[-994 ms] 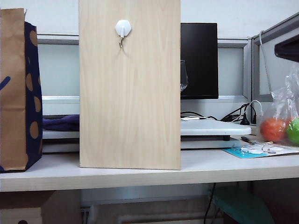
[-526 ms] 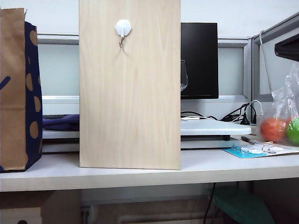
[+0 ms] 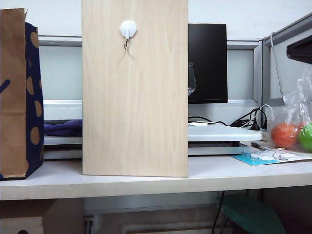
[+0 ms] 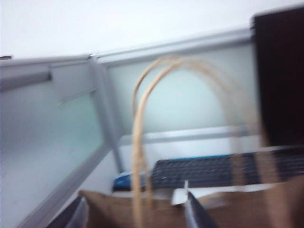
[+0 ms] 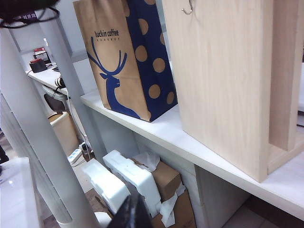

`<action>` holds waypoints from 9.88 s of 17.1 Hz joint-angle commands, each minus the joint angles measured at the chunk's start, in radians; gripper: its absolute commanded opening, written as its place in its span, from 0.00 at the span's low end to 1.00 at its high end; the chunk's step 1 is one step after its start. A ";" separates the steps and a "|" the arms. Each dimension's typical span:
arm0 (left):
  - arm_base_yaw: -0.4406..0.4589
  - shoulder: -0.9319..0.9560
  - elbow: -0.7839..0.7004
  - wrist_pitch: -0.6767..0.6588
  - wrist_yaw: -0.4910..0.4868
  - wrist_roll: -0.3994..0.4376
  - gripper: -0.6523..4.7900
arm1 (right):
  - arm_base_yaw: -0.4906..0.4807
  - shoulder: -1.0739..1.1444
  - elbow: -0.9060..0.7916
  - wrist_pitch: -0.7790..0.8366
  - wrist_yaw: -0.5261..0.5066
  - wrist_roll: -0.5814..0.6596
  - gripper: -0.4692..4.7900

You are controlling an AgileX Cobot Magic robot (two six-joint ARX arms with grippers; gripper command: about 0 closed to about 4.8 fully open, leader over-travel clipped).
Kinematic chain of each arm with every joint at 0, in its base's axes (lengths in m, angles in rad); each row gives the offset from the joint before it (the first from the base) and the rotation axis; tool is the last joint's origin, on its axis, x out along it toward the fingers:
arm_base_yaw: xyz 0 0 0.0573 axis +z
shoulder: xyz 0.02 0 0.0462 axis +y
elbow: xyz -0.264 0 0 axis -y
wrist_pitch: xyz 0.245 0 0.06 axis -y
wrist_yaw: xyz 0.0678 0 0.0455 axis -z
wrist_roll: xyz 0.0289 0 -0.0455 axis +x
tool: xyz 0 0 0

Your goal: Pick up the paper bag and hang it on the hook.

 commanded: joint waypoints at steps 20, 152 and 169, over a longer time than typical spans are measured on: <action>0.050 -0.619 -0.018 -0.667 0.844 -0.550 0.11 | 0.000 0.000 -0.007 0.072 0.178 -0.001 0.09; -0.774 -0.756 -0.035 -0.859 -0.088 -0.248 0.11 | 0.000 0.000 -0.007 0.055 0.226 -0.001 0.09; -0.139 -0.866 -0.282 -0.759 0.077 -0.246 0.11 | 0.000 0.000 -0.007 0.055 0.226 -0.001 0.09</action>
